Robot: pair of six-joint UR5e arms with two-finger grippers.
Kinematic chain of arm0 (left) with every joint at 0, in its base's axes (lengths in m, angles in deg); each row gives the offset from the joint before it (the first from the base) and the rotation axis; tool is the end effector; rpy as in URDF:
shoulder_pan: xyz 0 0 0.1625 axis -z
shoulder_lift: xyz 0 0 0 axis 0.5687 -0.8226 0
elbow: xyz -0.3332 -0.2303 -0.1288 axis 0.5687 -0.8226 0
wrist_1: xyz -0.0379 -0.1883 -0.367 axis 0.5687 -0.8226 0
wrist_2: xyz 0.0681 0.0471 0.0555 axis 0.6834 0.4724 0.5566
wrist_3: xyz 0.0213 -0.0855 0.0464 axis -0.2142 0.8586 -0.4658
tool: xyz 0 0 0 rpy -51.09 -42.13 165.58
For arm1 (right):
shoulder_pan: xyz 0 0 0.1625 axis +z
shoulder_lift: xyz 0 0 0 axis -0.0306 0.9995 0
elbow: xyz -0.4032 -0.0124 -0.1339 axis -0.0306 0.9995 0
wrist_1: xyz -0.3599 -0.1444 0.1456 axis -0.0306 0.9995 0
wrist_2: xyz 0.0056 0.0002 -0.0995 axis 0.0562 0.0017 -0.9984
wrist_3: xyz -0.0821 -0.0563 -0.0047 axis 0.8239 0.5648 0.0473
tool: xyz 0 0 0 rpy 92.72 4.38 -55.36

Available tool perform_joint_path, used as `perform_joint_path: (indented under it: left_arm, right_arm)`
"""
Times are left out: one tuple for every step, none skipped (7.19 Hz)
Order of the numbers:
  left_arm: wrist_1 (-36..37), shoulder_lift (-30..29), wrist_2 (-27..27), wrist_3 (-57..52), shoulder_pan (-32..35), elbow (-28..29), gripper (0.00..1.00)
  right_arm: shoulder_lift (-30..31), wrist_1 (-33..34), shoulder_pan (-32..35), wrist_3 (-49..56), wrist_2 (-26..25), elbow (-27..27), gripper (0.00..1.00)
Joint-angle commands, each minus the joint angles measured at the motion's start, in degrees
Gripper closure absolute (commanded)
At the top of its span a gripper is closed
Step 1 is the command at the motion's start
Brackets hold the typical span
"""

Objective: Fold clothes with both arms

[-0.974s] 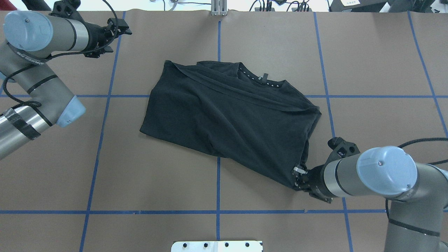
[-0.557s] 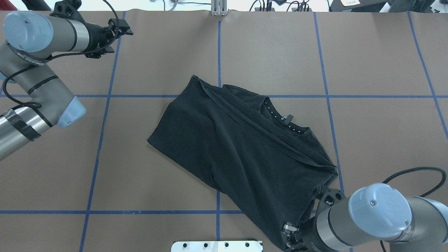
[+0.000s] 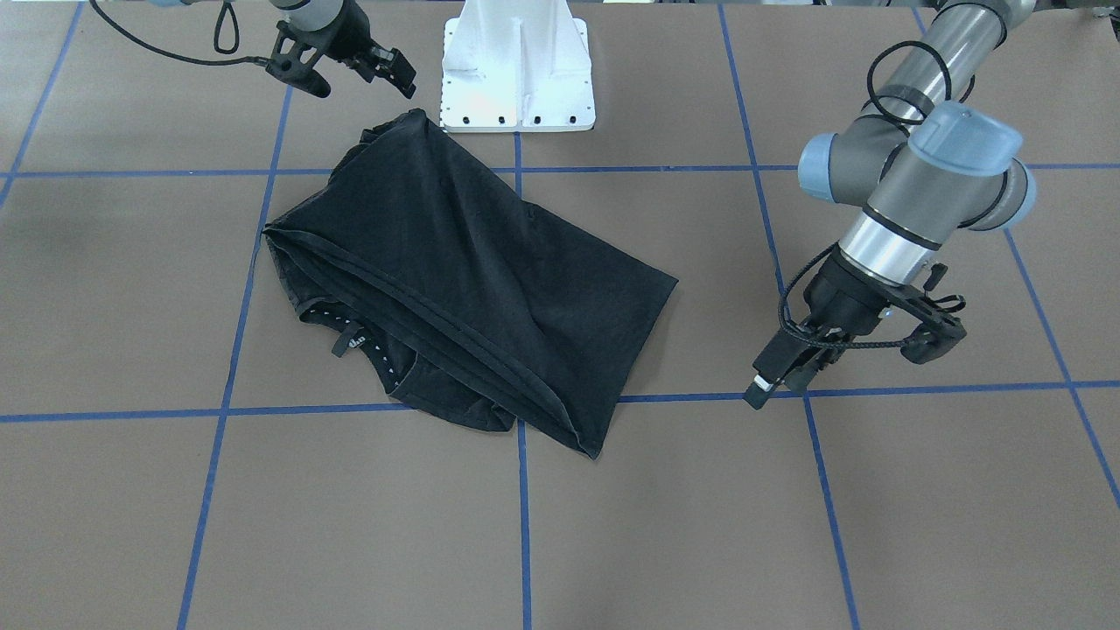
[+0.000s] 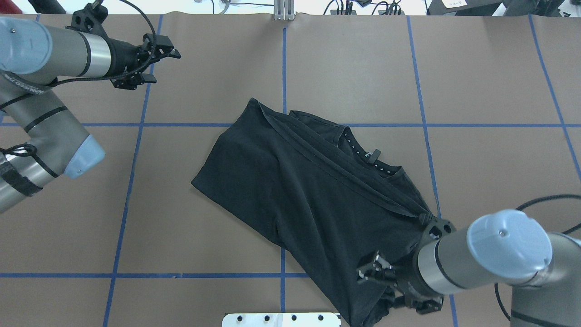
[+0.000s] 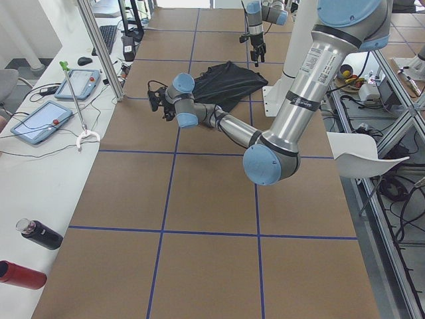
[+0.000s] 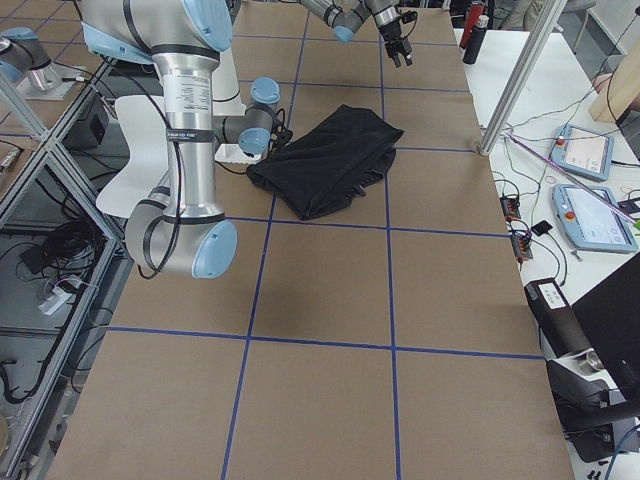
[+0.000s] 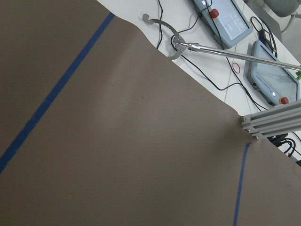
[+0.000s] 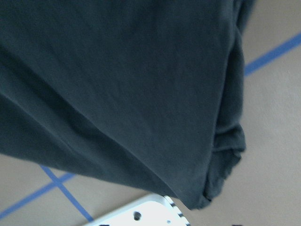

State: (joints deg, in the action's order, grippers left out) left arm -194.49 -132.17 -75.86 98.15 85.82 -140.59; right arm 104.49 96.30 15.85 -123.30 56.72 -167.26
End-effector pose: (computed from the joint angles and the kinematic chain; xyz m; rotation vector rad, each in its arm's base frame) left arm 0.3332 -0.5721 0.3246 0.2097 1.3095 -0.6345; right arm -0.4044 -0.2255 0.2893 -0.4698 -0.9992 0.4829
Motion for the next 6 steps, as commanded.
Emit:
perform_joint_path:
  left_arm:
    - [1.76,3.87,0.09,6.89,-4.99,-6.3,0.01]
    - [9.52,4.06,0.71,7.46,-7.8,-9.19,0.01]
    - [16.99,4.49,5.15,7.47,-12.18,-12.0,0.02]
    - [19.16,6.41,7.89,7.73,-16.14,-13.25,0.04]
    - [19.18,7.39,9.4,9.21,-18.79,-13.35,0.1]
    - [19.09,7.49,11.15,9.31,-21.34,-12.31,0.13]
  right_arm:
    - [-6.02,0.0,12.83,0.63,-0.35,4.63,0.0]
    - [-11.19,0.08,17.68,2.2,-0.44,9.45,0.0]
    - [-15.59,0.09,20.77,6.14,-1.05,14.98,0.0]
    - [-17.81,0.17,22.63,7.31,-4.01,17.56,0.0]
    - [-18.7,0.17,22.82,7.4,-6.83,19.06,0.0]
    - [-18.89,0.17,22.83,7.49,-7.55,19.69,0.0]
